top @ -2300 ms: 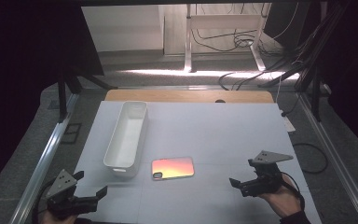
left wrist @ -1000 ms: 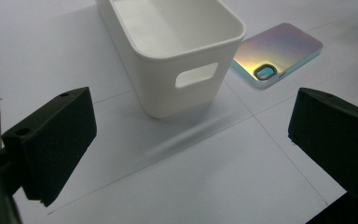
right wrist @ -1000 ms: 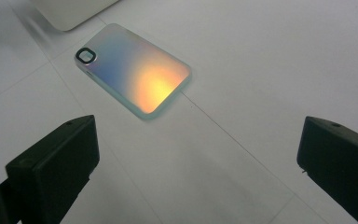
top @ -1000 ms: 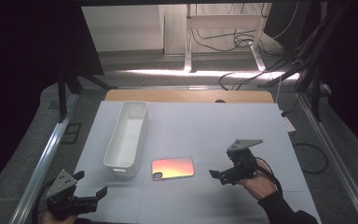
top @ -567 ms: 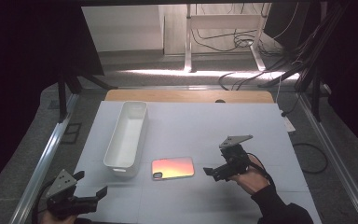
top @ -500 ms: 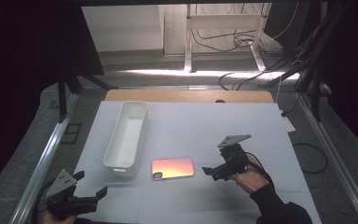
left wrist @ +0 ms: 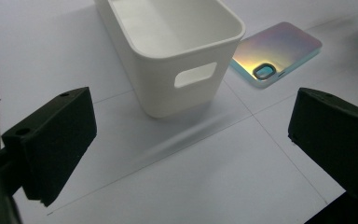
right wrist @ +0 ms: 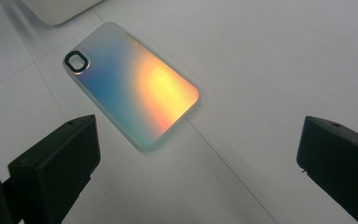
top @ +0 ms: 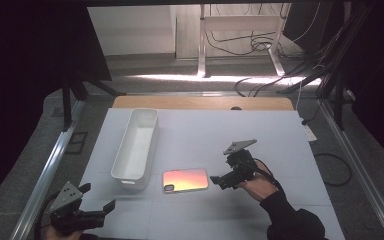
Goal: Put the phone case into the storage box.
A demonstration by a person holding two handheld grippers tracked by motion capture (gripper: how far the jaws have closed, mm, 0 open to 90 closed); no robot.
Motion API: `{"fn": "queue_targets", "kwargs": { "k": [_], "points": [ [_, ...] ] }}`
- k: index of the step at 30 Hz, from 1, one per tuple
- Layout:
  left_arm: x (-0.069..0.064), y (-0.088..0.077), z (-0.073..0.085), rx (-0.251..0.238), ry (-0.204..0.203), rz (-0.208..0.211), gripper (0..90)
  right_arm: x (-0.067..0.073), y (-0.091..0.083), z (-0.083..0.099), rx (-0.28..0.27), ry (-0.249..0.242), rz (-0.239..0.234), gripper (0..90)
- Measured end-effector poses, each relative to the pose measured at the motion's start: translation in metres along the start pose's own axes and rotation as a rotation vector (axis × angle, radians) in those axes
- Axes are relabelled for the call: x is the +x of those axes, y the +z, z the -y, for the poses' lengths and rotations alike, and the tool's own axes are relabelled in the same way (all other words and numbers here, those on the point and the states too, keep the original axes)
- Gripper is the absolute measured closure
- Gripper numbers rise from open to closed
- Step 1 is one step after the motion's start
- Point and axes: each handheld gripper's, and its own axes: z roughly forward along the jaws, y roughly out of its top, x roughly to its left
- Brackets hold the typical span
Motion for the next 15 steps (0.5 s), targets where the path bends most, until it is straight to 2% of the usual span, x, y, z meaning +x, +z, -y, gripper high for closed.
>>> {"fn": "queue_targets", "kwargs": {
  "k": [10, 15],
  "points": [
    [0.000, 0.000, 0.000, 0.000, 0.001, 0.001, 1.7, 0.003, 0.014, -0.009, 0.031, -0.007, 0.019, 0.0],
    [0.000, 0.000, 0.000, 0.000, 0.001, 0.001, 1.7, 0.007, 0.025, -0.016, 0.068, -0.036, 0.023, 0.0]
  ]
}}
